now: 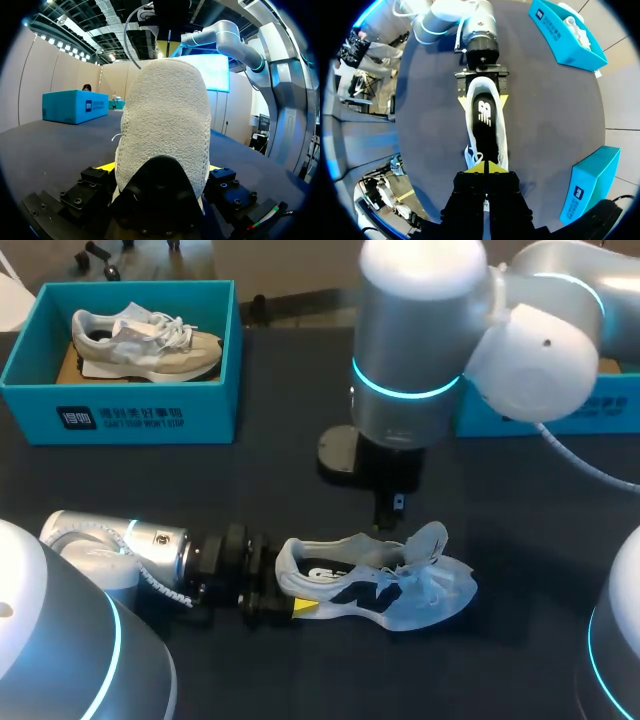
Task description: Take the shoe out of the shoebox, open the shoe tongue, remove and reinsert the insole, then place the shoe into the shoebox
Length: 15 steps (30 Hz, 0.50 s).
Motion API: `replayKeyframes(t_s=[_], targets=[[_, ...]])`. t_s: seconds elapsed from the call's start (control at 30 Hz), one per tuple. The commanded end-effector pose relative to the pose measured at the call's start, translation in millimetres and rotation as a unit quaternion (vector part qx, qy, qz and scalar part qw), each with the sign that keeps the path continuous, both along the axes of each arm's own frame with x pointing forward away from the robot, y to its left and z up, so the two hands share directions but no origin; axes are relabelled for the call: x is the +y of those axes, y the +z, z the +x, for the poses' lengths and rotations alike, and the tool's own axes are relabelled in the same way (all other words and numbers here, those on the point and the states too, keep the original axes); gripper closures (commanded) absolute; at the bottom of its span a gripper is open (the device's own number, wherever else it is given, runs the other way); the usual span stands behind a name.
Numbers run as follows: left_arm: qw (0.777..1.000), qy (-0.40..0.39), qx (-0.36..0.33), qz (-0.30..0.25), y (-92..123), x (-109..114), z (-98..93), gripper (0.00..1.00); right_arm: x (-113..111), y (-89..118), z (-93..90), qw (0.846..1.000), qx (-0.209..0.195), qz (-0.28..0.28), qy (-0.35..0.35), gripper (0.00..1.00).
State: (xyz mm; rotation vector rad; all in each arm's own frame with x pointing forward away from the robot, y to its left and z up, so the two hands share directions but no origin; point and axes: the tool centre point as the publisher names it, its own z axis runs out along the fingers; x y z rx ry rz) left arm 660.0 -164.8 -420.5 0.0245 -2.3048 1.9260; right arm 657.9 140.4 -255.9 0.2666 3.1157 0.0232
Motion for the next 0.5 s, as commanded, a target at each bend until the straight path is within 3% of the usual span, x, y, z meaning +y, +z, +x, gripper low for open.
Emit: replayKeyframes(t_s=[0.03,0.27,0.5], targets=[[1.000,0.000,0.000,0.001,-2,0,0.0,1.00,25,-14,1.6,0.999,-0.008,-0.041,0.009,1.00],[1.000,0.000,0.000,0.001,-2,0,0.0,1.00,40,-44,-2.0,0.998,-0.043,-0.044,0.029,1.00],[1.000,0.000,0.000,0.001,-2,0,0.0,1.00,38,-63,8.4,0.997,-0.049,-0.031,0.049,1.00]])
